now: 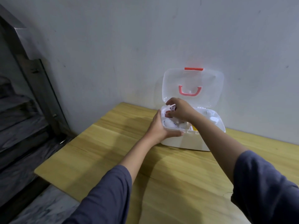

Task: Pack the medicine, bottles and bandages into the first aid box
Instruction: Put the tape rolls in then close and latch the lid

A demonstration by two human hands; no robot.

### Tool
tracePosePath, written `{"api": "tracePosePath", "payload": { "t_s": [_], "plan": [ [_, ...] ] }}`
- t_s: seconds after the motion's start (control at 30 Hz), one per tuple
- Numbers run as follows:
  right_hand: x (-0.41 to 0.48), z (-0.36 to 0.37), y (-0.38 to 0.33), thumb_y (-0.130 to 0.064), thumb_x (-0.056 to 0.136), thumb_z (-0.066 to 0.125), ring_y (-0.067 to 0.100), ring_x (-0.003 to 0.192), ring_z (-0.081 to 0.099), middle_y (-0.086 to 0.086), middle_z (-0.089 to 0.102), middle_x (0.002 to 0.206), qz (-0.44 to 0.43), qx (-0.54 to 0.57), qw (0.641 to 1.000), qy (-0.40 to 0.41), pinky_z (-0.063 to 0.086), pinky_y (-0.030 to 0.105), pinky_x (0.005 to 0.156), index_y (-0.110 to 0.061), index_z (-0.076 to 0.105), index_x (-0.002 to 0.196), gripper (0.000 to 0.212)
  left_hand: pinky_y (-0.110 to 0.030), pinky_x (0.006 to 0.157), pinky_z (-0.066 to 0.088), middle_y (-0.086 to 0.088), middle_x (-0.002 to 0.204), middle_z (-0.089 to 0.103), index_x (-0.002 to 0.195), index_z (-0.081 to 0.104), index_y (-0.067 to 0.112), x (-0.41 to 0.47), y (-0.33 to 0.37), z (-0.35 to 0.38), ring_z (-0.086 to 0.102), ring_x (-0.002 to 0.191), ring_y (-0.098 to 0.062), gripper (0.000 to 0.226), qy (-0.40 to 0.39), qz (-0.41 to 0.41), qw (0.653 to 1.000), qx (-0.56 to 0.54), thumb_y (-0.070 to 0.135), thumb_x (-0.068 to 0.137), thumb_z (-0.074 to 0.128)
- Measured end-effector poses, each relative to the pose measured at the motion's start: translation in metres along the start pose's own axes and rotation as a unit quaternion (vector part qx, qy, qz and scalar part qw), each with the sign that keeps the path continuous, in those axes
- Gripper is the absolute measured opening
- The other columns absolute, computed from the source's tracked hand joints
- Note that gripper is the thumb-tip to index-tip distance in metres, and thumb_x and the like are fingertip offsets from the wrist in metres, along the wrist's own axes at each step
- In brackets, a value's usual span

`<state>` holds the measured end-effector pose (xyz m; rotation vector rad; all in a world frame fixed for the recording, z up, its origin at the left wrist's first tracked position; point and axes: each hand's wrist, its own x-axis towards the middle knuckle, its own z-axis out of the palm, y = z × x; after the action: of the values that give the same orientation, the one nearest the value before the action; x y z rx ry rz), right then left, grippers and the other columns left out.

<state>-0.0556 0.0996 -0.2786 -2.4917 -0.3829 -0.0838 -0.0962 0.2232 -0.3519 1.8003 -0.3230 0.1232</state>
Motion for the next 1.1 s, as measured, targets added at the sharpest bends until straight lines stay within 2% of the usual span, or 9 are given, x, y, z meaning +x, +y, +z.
{"api": "tracePosePath", "payload": {
  "t_s": [0.13,0.27,0.33,0.4,0.5,0.67,0.77,0.93,1.1],
  "plan": [
    [0.007,-0.022,-0.023,-0.022,0.073,0.077,0.022,0.089,0.048,0.016,0.056,0.115,-0.02,-0.009,0.999,0.038,0.036,0.028,0.072,-0.004,0.05,0.108,0.048,-0.044,0.096,0.058,0.001,0.122,0.068,0.131,0.054,0.031,0.013,0.02,-0.019,0.067,0.116,-0.018,0.094,0.024,0.02,0.999,0.031,0.037,0.044,0.089],
    [0.014,-0.039,-0.045,-0.029,0.069,0.08,0.02,0.079,0.048,0.016,0.058,0.113,-0.056,-0.039,0.997,0.043,0.039,0.022,0.062,0.0,0.044,0.114,0.065,-0.048,0.092,0.06,0.002,0.12,0.069,0.13,0.054,0.036,0.026,0.029,-0.037,0.068,0.112,-0.017,0.093,0.052,0.027,0.996,0.067,0.039,0.045,0.09],
    [0.018,-0.039,-0.054,-0.032,0.07,0.079,0.014,0.068,0.045,0.003,0.056,0.086,-0.069,-0.054,0.996,0.027,0.036,0.016,0.053,0.001,0.038,0.123,0.075,-0.047,0.091,0.06,0.004,0.121,0.068,0.13,0.054,0.036,0.026,0.029,-0.047,0.068,0.112,-0.016,0.092,0.064,0.024,0.995,0.075,0.039,0.046,0.089],
    [0.023,-0.032,-0.059,-0.036,0.068,0.079,0.017,0.068,0.043,-0.005,0.044,0.072,-0.081,-0.066,0.994,0.015,0.031,0.019,0.051,-0.006,0.045,0.104,0.058,-0.047,0.092,0.06,0.004,0.122,0.069,0.13,0.055,0.034,0.023,0.024,-0.056,0.069,0.112,-0.015,0.092,0.075,0.015,0.995,0.069,0.039,0.045,0.089],
    [0.028,-0.014,-0.058,-0.039,0.064,0.081,0.019,0.072,0.046,-0.002,0.048,0.073,-0.091,-0.049,0.995,0.005,0.039,0.028,0.059,-0.008,0.048,0.086,0.051,-0.045,0.095,0.059,0.003,0.127,0.066,0.133,0.053,0.029,0.015,0.012,-0.068,0.067,0.115,-0.015,0.102,0.086,-0.015,0.995,0.044,0.041,0.039,0.09],
    [0.035,0.003,-0.054,-0.043,0.069,0.076,0.012,0.067,0.049,0.002,0.059,0.08,-0.112,-0.036,0.993,0.015,0.038,0.018,0.056,-0.008,0.064,0.092,0.044,-0.04,0.098,0.058,0.002,0.13,0.063,0.137,0.049,0.028,0.012,0.0,-0.078,0.064,0.118,-0.016,0.111,0.09,-0.046,0.995,0.025,0.042,0.035,0.091],
    [0.036,0.012,-0.052,-0.042,0.072,0.073,0.018,0.079,0.053,0.006,0.062,0.091,-0.114,-0.053,0.992,0.0,0.042,0.024,0.068,-0.008,0.06,0.102,0.046,-0.042,0.097,0.058,0.002,0.13,0.063,0.135,0.049,0.028,0.01,-0.005,-0.08,0.064,0.117,-0.016,0.11,0.095,-0.065,0.993,0.021,0.042,0.034,0.091],
    [0.034,0.014,-0.054,-0.035,0.073,0.074,0.021,0.085,0.049,0.007,0.045,0.1,-0.105,-0.062,0.993,-0.008,0.041,0.026,0.075,-0.009,0.058,0.103,0.043,-0.042,0.097,0.058,0.002,0.132,0.061,0.137,0.048,0.029,0.01,-0.008,-0.077,0.063,0.119,-0.017,0.112,0.092,-0.077,0.992,0.027,0.045,0.034,0.091],
    [0.031,0.012,-0.049,-0.024,0.064,0.082,0.016,0.079,0.055,0.011,0.068,0.098,-0.116,-0.075,0.99,-0.021,0.045,0.027,0.07,-0.008,0.067,0.097,0.039,-0.044,0.099,0.056,0.003,0.133,0.061,0.136,0.047,0.032,0.01,-0.01,-0.071,0.062,0.121,-0.016,0.111,0.091,-0.075,0.992,0.035,0.046,0.036,0.092]
  ]
}}
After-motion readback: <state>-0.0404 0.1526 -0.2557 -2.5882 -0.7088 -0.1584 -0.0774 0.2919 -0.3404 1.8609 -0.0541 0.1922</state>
